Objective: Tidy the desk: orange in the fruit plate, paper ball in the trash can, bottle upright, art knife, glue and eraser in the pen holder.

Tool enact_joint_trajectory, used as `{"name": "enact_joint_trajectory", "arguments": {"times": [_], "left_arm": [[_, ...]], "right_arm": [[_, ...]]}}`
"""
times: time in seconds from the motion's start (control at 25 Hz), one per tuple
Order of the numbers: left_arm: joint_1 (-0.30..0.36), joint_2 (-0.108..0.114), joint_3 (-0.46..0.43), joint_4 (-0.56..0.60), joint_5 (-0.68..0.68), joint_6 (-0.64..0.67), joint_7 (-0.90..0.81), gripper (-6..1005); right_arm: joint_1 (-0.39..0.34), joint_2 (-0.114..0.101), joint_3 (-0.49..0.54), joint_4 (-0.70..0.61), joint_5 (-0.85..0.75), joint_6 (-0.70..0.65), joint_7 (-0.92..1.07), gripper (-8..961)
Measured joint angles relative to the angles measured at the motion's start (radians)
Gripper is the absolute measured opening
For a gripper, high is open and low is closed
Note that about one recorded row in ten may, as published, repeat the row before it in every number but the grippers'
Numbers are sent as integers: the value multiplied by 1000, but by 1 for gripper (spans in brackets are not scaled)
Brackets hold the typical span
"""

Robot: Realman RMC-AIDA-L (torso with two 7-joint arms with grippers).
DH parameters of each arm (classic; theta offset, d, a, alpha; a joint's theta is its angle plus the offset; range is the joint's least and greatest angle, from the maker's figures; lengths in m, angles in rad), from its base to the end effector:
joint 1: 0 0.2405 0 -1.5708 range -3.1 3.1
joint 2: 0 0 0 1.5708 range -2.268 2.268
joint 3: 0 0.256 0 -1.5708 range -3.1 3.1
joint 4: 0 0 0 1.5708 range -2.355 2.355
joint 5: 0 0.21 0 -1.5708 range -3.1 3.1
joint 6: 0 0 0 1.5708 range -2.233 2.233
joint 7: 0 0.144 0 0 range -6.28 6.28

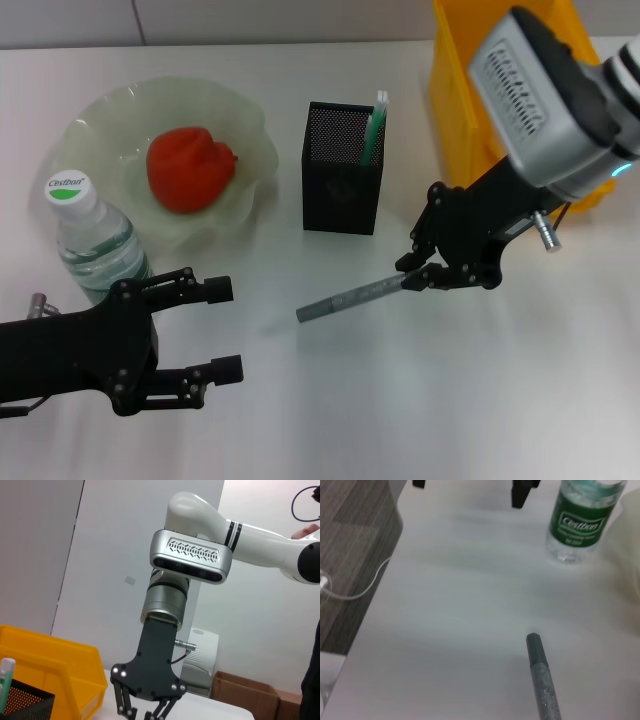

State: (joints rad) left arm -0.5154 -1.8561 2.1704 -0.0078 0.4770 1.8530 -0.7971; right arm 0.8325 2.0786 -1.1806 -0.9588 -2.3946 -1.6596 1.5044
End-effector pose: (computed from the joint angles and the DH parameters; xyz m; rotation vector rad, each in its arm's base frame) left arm -0.2950 0.2412 0.0042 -2.8428 -0.4123 -1.1164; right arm 0.1544 0.3635 -0.0262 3.0243 0.2712 0.2994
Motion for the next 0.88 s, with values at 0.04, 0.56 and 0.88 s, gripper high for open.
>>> {"name": "enact_joint_trajectory", "arguments": {"times": [0.04,0.56,0.88], "left_arm": [[0,0,0,0,0,0,0,818],[8,-5,-1,7,-1,1,5,817],[2,-10,-3,6,-2,3,2,816]], "right_arm": [[-4,0,18,0,1,-5,-6,131],[-178,-15,285,13,231,-99,-151,122],[-339,-9,377,43,414,-126,-291,121]]}}
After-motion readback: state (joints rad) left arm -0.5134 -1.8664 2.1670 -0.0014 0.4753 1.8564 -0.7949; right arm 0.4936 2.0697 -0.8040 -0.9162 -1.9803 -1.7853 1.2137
